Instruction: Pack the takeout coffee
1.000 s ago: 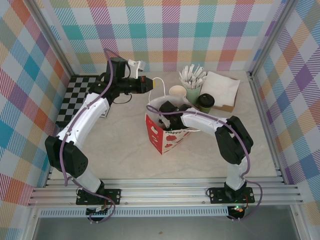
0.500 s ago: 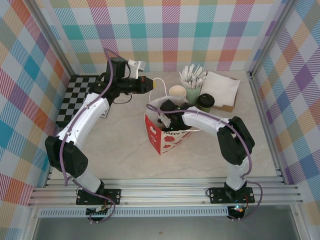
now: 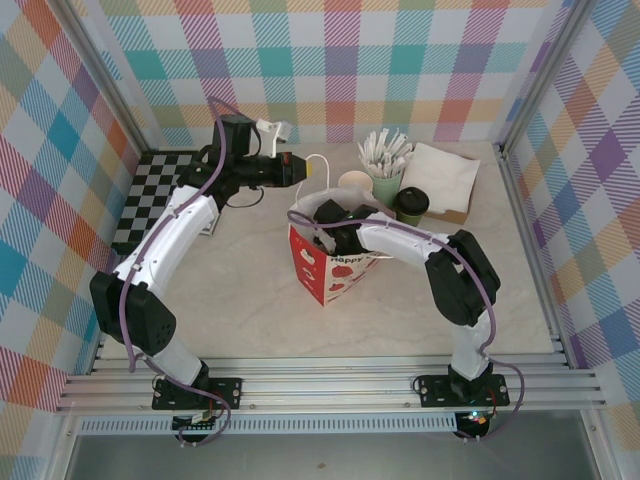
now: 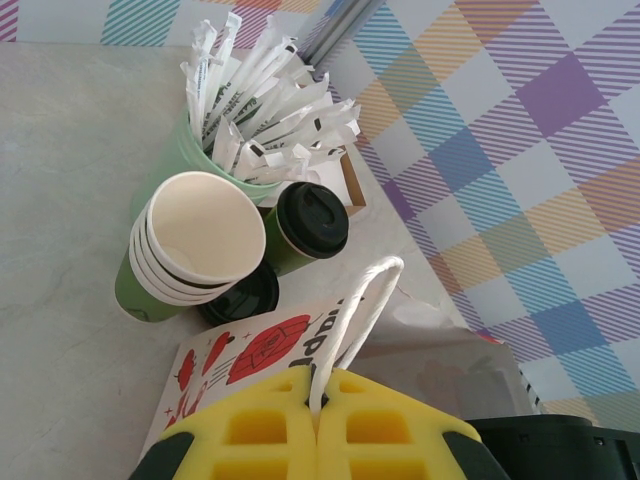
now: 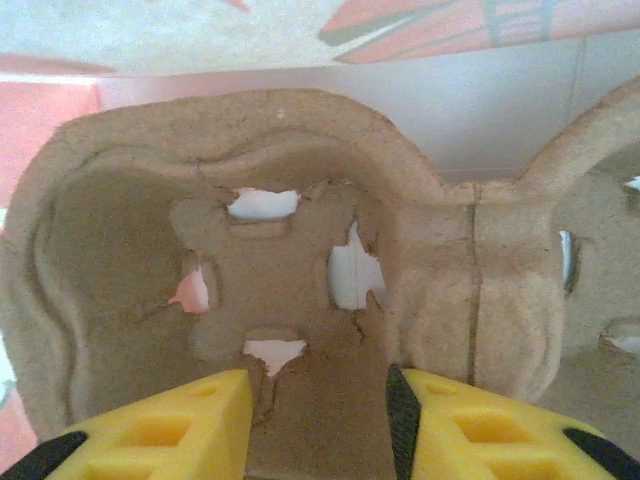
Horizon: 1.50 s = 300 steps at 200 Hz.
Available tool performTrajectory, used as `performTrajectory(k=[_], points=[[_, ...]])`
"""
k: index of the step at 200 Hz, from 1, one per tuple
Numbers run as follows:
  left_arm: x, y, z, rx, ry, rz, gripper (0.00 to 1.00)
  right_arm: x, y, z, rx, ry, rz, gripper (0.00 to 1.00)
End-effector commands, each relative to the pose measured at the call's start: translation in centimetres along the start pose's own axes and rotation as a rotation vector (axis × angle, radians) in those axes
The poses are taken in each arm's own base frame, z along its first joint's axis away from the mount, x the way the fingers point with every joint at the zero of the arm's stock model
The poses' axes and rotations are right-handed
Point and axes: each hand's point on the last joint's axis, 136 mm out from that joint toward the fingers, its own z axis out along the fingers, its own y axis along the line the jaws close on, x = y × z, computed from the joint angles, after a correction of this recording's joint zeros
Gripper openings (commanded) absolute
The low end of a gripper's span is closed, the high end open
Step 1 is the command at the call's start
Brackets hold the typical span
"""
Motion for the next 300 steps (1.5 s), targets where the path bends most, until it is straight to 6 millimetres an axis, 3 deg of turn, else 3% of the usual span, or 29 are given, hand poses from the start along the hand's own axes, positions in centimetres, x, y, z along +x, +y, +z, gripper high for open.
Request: performTrajectory(k=[1, 20, 35, 48, 61, 86, 122, 158, 212, 230, 247, 264, 284, 300], points=[[-0.5, -0.6, -1.0, 0.011, 0.0, 0.021, 0.0, 0.0, 1.4, -1.9, -0.06, -0.027, -0.059, 0.44], [-0.4, -0.8, -1.0, 0.021, 0.006, 0.025, 0.0, 1.0, 2.5, -1.7, -0.126, 0.019, -0.075, 0.48], [-0.3, -0.7, -1.0, 0.02, 0.008, 0.025, 0.0, 1.4, 1.6, 0.1, -0.087, 0.036, -0.05, 0.49], [-0.3, -0.6, -1.0, 0.011, 0.008, 0.025, 0.0, 0.9, 0.3, 1.1, -0.014, 0.023, -0.005, 0.49], [-0.2, -0.5, -1.1, 0.003, 0.012, 0.024, 0.0, -0.3, 0.3, 0.5, -0.003, -0.012, 0.008, 0.51], [-0.1, -0.4, -1.2, -0.008, 0.013, 0.028, 0.0, -2.9, 0.9, -2.8, -0.012, -0.133, 0.002, 0.56], [-0.1, -0.2, -1.1, -0.017, 0.016, 0.041, 0.0, -3.5, 2.7, -7.6, -0.083, -0.216, -0.082, 0.67], [-0.1, -0.2, -1.0, -0.012, 0.019, 0.044, 0.0, -3.9, 4.3, -11.2, -0.15, -0.285, -0.179, 0.74], [0.2, -0.6, -0.8, 0.018, 0.036, 0.05, 0.0, -7.8, 6.5, -18.7, -0.217, -0.436, -0.251, 0.83], [0.1, -0.6, -0.9, 0.012, 0.034, 0.057, 0.0, -8.1, 6.4, -20.5, -0.205, -0.469, -0.268, 0.85], [0.1, -0.8, -1.2, 0.011, 0.041, 0.063, 0.0, -7.6, 6.2, -23.7, -0.187, -0.523, -0.273, 0.87], [0.4, -0.9, -1.1, 0.024, 0.048, 0.075, 0.0, -7.4, 6.4, -26.9, -0.216, -0.627, -0.277, 1.0], [0.8, -1.3, -1.1, 0.058, 0.056, 0.106, 0.0, -7.8, 6.2, -29.9, -0.235, -0.728, -0.294, 1.0], [0.6, -1.7, -1.4, 0.066, 0.057, 0.131, 0.0, -7.9, 5.3, -31.2, -0.204, -0.757, -0.34, 1.0]])
